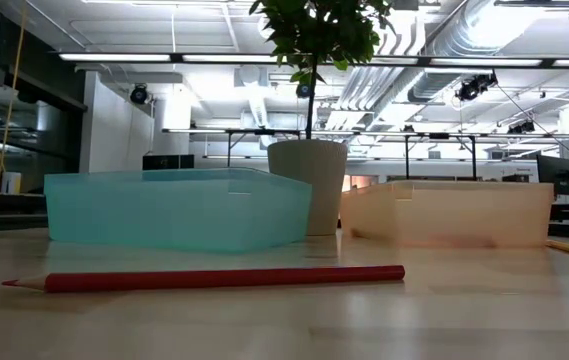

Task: Sort pens & pencils
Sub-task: Put the right red pencil into the blue bin

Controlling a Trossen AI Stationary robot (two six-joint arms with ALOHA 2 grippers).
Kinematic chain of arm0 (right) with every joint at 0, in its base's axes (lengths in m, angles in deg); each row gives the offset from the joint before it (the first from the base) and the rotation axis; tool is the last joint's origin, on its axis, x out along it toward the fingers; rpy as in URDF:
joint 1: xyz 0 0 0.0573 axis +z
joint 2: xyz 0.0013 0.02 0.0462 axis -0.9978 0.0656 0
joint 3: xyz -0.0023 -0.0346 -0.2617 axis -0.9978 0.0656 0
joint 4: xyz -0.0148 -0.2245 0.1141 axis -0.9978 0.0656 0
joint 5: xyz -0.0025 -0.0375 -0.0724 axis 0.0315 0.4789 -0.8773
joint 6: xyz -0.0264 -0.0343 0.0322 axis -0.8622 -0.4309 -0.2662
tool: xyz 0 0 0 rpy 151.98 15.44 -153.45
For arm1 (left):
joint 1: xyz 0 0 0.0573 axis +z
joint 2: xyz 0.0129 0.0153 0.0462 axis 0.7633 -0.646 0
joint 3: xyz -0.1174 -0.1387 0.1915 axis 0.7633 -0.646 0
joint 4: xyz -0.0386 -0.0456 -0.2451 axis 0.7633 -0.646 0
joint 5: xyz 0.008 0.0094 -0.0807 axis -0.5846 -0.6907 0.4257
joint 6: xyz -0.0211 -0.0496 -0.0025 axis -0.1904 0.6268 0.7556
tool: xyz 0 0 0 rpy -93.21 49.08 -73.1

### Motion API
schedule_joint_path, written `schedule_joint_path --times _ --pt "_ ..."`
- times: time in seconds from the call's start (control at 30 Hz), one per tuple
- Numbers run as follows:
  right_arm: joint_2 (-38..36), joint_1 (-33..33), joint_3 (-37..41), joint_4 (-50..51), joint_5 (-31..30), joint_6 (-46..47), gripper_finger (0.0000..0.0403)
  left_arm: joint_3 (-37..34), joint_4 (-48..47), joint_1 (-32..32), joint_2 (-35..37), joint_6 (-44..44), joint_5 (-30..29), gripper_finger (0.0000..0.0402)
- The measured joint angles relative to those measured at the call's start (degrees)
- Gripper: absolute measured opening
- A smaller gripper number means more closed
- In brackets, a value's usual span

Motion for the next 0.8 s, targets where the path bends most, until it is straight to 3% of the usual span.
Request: schedule_joint_path --times 0.17,0.4,0.8 --pt "-0.02 -0.08 -4.33 1.86 -2.51 -3.41 0.0016 0.00 3.24 7.05 3.28 -1.63 3.76 0.0134" --pt "-0.63 -0.42 -4.67 -1.85 -4.20 -8.88 0.0016 0.03 10.87 14.30 2.88 -2.93 14.36 0.0133" --pt "-0.63 -0.47 -4.68 -3.92 -4.16 -12.01 0.0016 -0.02 10.48 19.88 -0.51 -2.47 19.54 0.0133"
